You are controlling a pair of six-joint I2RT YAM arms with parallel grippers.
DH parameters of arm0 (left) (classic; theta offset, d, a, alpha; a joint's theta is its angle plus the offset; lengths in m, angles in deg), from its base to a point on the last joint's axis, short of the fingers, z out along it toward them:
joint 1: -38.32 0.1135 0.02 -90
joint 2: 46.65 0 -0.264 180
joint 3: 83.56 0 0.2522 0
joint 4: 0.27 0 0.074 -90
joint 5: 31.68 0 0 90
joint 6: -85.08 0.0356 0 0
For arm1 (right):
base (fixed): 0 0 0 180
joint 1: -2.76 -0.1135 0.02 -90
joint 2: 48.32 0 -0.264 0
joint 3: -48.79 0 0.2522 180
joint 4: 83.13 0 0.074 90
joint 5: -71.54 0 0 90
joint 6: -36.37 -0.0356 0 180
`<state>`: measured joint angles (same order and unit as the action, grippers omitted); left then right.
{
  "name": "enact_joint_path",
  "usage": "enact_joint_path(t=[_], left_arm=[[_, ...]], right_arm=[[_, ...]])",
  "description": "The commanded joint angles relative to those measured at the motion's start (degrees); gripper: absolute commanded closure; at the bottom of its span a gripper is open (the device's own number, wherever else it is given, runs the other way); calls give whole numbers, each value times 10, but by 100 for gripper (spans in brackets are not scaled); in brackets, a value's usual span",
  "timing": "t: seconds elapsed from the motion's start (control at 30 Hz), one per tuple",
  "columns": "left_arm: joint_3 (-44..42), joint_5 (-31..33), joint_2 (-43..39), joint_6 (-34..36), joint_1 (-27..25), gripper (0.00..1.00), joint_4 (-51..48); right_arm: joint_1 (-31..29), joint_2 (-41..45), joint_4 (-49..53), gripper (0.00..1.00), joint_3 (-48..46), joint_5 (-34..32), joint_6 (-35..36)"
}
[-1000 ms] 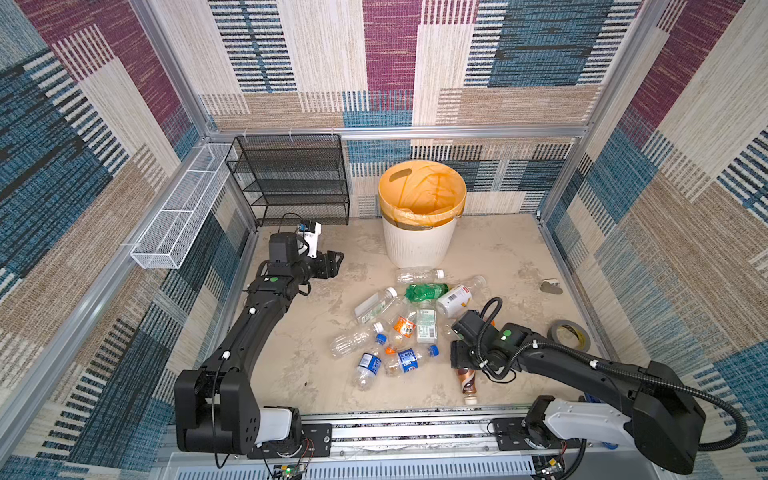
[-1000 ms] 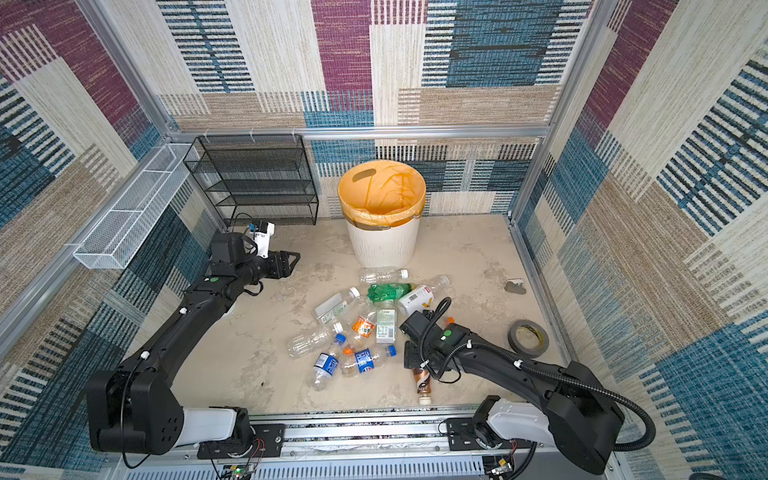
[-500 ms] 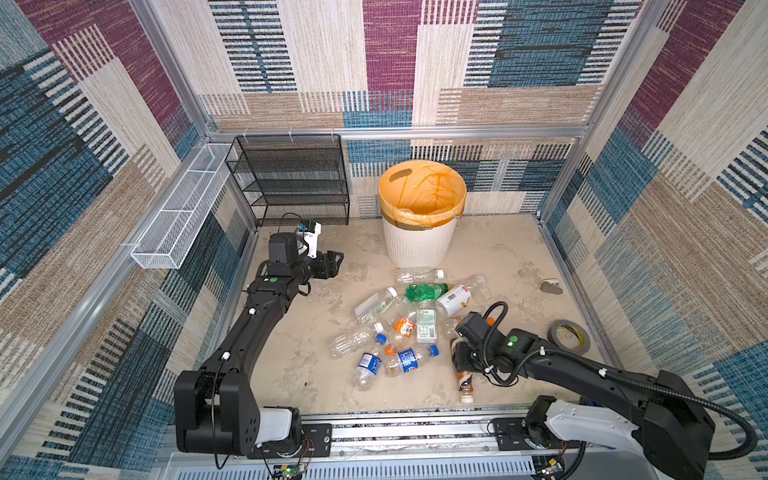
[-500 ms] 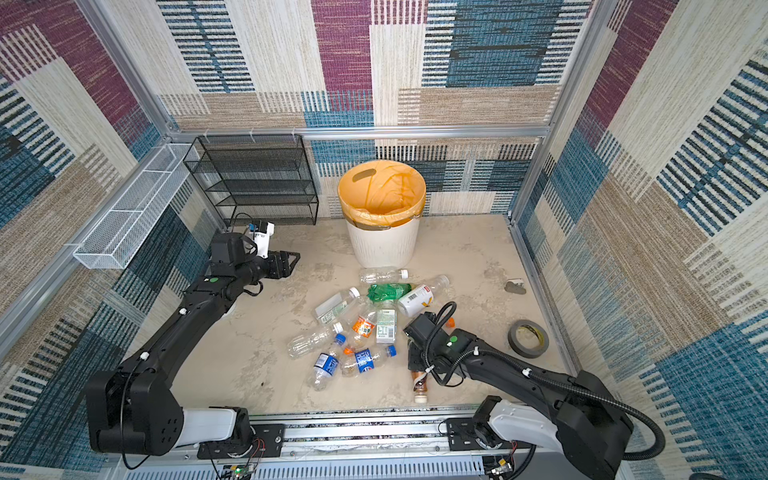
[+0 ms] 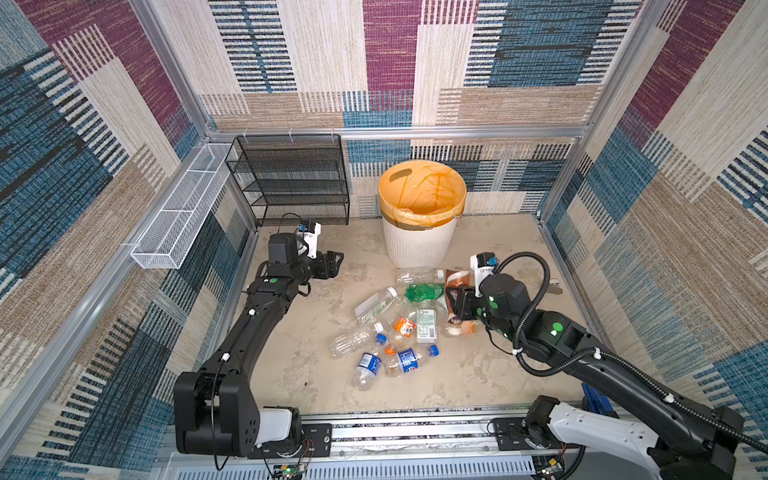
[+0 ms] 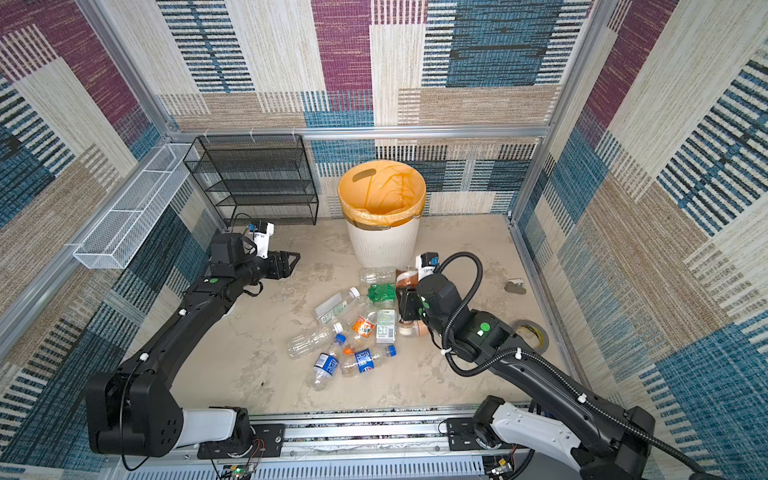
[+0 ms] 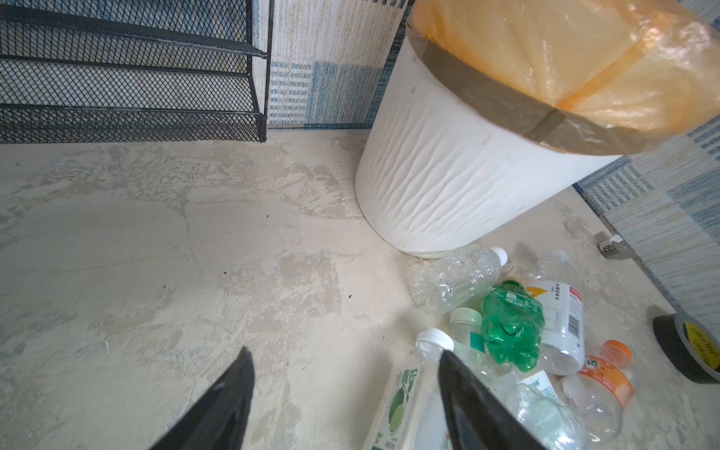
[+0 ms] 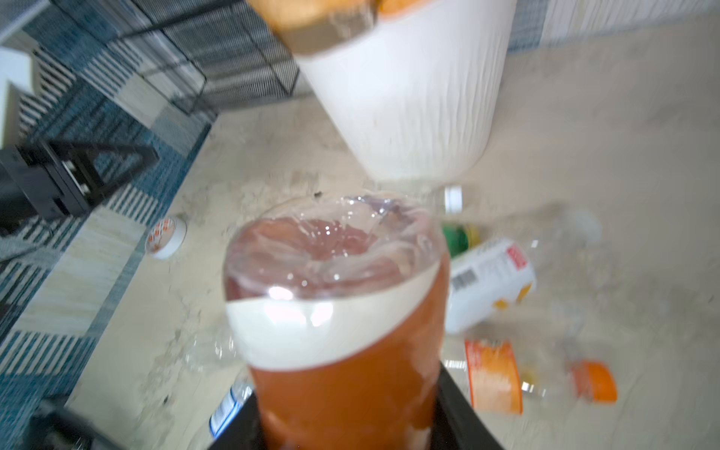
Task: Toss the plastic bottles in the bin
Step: 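Lift the brown bottle with the right gripper and carry it over the bin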
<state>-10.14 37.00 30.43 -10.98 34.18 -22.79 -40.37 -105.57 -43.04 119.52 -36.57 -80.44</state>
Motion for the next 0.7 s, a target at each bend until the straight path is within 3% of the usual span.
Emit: enact_joint_path(t=[0.0,0.27,0.37,0.53,0.6,0.67], left_arm=[[-8,-14,-10,-7,-1,25,31],[-33,-33,-46,-15,-16,29,63],[-56,8,-78,-1,-50,30,73],[-83,77,-109,9,-100,30,75],[-98,80,-113,-8,-105,29,88],[-105,85,-113,-15,-110,29,91]], right_arm=[[32,-13,-213,54,6,-80,171],[99,-68,-788,54,-59,-9,393],[118,-103,-886,54,-38,36,416],[158,-162,-918,54,12,109,351],[173,-205,-848,53,71,129,307],[185,-267,-700,50,176,161,269]])
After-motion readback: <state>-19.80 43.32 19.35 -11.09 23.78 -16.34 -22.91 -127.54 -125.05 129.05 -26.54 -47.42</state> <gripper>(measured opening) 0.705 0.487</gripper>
